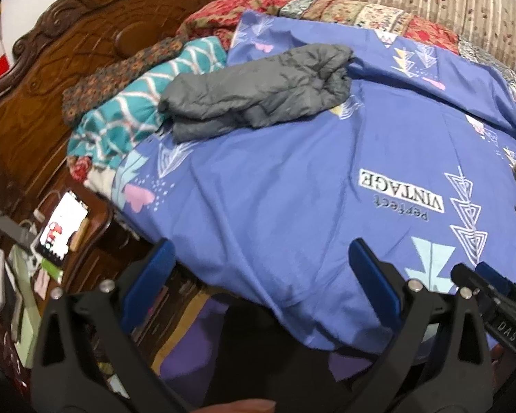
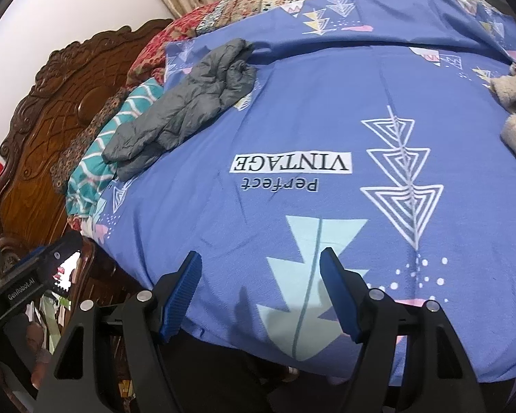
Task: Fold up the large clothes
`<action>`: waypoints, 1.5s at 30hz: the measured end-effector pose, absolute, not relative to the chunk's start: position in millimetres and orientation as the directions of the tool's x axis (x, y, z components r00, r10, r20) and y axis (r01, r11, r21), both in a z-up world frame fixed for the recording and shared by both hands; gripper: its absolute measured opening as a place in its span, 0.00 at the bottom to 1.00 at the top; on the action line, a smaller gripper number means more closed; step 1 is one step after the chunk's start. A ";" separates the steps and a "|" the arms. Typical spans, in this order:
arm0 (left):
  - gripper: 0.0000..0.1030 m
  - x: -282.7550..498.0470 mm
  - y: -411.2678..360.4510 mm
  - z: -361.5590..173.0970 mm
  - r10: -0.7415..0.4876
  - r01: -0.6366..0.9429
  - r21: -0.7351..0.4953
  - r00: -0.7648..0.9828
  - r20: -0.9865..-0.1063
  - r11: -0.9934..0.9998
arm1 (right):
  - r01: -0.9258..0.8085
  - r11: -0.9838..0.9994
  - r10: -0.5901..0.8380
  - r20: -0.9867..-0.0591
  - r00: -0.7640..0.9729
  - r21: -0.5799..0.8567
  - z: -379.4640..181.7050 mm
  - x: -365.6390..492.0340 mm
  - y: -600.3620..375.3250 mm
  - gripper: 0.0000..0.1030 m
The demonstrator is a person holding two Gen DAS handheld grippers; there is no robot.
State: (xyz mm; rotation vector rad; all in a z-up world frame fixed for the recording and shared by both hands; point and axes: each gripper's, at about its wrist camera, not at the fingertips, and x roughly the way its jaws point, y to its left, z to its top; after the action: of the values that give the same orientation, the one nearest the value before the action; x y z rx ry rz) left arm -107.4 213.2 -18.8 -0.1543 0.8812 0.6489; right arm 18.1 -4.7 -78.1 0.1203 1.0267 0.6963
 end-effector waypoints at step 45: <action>0.94 -56.7 169.7 26.9 0.438 -0.463 0.141 0.632 -0.640 0.875 | -0.419 0.840 0.523 -0.718 0.460 0.343 -51.8 38.6 -41.1 0.87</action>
State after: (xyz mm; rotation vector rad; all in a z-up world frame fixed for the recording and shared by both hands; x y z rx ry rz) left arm -56.7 169.7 26.9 -0.0377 0.7216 0.5154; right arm 38.6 -41.1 -51.8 0.1237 0.9259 0.5815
